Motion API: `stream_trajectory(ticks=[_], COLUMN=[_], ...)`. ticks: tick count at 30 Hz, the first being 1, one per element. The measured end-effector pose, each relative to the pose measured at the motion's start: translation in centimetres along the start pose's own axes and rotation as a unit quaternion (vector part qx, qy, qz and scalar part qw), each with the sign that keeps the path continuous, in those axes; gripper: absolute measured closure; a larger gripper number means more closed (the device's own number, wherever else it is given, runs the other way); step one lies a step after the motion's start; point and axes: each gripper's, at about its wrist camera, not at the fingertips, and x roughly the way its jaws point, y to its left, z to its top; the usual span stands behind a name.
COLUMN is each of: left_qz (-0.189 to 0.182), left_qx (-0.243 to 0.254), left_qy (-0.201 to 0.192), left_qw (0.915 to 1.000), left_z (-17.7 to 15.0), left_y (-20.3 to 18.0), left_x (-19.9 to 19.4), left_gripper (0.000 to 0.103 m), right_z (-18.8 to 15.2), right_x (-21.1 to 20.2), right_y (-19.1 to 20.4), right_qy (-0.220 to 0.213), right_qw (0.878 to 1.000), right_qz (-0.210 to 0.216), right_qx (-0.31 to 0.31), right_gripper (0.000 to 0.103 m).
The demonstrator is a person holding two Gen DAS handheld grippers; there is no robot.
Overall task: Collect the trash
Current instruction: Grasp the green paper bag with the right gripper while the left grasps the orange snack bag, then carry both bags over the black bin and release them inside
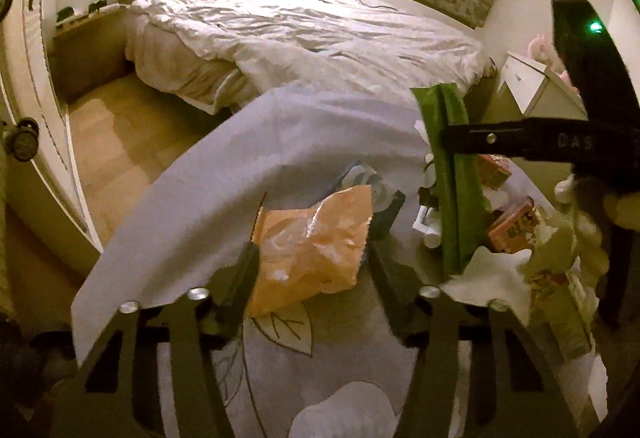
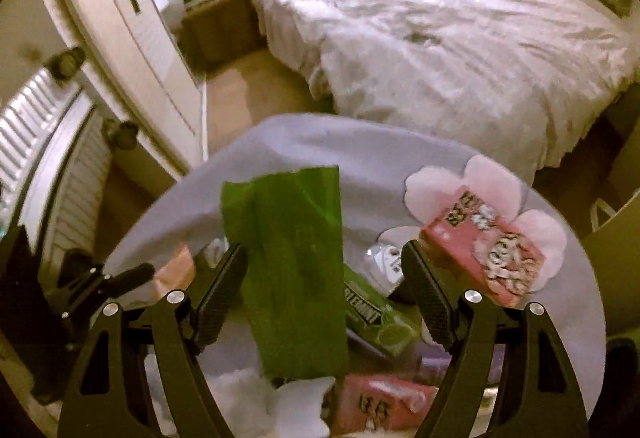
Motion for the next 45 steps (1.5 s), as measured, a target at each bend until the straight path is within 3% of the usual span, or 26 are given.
stream_trajectory(ticks=[1, 3, 5, 6, 12, 14, 24, 31, 37, 45], left_qz=[-0.003, -0.013, -0.018, -0.022, -0.022, -0.026, -0.063, -0.120, -0.181, -0.263], left_qx=[-0.002, -0.009, -0.015, -0.018, -0.036, -0.041, -0.028, 0.011, 0.054, 0.110], left_qy=[0.003, 0.001, -0.003, -0.005, -0.028, -0.038, -0.083, -0.093, -0.082, -0.047], left_qw=[1.0000, 0.9999, 0.9997, 0.9996, 0.9987, 0.9981, 0.9942, 0.9883, 0.9787, 0.9575], left_z=[0.0, 0.0, -0.1, -0.3, -0.3, -0.2, 0.6, 1.5, 2.1, 1.7], left_y=[0.1, 0.6, 0.9, 1.0, 1.2, 1.1, -2.8, -9.0, -16.1, -25.6], left_x=[0.1, 0.1, 0.0, -0.1, -1.7, -2.7, -8.3, -9.9, -8.9, -5.7], left_gripper=[0.058, 0.062, 0.066, 0.076, 0.077, 0.077, 0.077, 0.077, 0.077, 0.077], right_z=[0.0, 0.0, -0.2, -0.3, -1.5, -1.9, -5.5, -10.2, -14.7, -21.6], right_x=[0.4, 0.7, 0.7, 0.5, -2.7, -4.3, -15.0, -21.9, -25.9, -28.3], right_y=[0.3, 0.7, 1.3, 1.5, 2.4, 2.5, 0.8, -4.4, -9.6, -17.4], right_qy=[0.004, 0.011, 0.009, 0.006, -0.040, -0.061, -0.193, -0.263, -0.295, -0.299], right_qw=[1.000, 1.000, 1.000, 0.999, 0.997, 0.996, 0.979, 0.962, 0.947, 0.925], right_qz=[0.007, 0.011, 0.018, 0.023, 0.058, 0.066, 0.063, 0.006, -0.056, -0.125], right_qx=[-0.001, -0.011, -0.020, -0.022, -0.022, -0.018, 0.018, 0.070, 0.115, 0.198], right_gripper=[0.052, 0.065, 0.072, 0.073, 0.083, 0.094, 0.094, 0.094, 0.094, 0.094])
